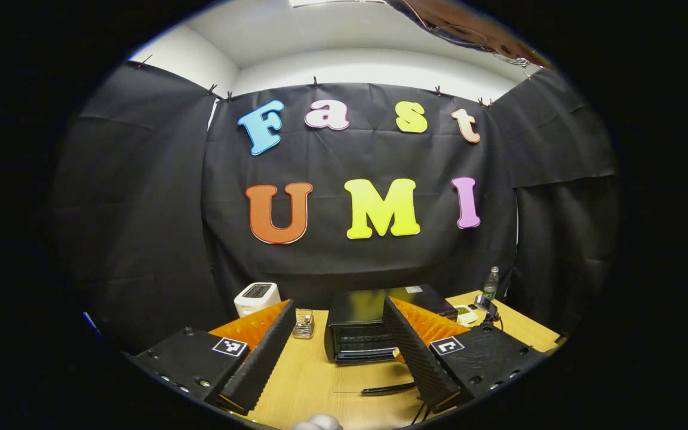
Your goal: Open the electric oven with the left hand, put the food in, and close the electric oven.
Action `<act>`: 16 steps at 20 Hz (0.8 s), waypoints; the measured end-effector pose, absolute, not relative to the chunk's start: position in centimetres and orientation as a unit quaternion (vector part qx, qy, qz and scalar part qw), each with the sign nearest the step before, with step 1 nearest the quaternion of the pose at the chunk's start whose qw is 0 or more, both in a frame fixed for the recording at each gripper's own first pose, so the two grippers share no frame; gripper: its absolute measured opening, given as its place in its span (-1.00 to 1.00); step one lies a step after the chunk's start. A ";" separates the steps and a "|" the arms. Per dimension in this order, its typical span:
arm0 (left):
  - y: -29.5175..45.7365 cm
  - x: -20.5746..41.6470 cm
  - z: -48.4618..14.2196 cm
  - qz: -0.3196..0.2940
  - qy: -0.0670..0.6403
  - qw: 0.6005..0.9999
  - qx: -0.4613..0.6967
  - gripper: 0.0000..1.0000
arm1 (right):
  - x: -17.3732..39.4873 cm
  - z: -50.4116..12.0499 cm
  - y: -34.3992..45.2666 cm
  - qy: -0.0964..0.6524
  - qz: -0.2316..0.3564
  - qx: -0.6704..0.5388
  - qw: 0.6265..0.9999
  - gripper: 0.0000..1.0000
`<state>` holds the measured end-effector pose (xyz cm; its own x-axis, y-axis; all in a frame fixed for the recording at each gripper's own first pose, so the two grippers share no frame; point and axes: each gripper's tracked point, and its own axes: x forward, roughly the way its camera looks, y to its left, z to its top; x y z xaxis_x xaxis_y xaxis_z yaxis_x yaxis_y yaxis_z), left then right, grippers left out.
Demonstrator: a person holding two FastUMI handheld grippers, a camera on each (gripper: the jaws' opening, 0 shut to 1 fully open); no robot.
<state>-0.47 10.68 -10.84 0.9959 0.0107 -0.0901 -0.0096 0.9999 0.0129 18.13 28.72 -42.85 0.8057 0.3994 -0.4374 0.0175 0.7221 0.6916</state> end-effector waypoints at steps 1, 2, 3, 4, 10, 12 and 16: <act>10.9 -0.5 -11.1 0.005 0.048 0.999 0.008 0.91 | 18.4 -43.2 29.3 0.293 0.107 0.364 0.878 0.76; 11.1 -0.5 -11.3 0.006 0.050 0.999 0.009 0.92 | 18.8 -43.6 29.8 0.292 0.103 0.368 0.877 0.76; 11.2 -0.4 -11.3 0.006 0.051 0.999 0.010 0.92 | 19.4 -43.7 30.3 0.290 0.104 0.368 0.877 0.70; 11.2 -0.4 -11.3 0.006 0.053 0.999 0.009 0.90 | 20.0 -43.7 30.6 0.287 0.102 0.371 0.877 0.70; 11.3 -0.4 -12.2 0.000 0.059 0.998 0.007 0.92 | 24.6 -42.8 30.5 0.253 0.068 0.374 0.890 0.76; 11.2 -0.3 -12.4 -0.003 0.063 0.998 0.007 0.92 | 25.9 -42.8 30.8 0.247 0.057 0.350 0.902 0.76; 11.4 -0.1 -13.2 -0.002 0.069 0.998 0.009 0.92 | 27.9 -43.0 31.1 0.232 0.030 0.268 0.935 0.77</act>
<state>-0.08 11.36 -13.17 0.9905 -0.0037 -0.1373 0.0061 0.9998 0.0168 27.90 31.09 -43.02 0.8906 0.1805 -0.4174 0.0684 0.8542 0.5154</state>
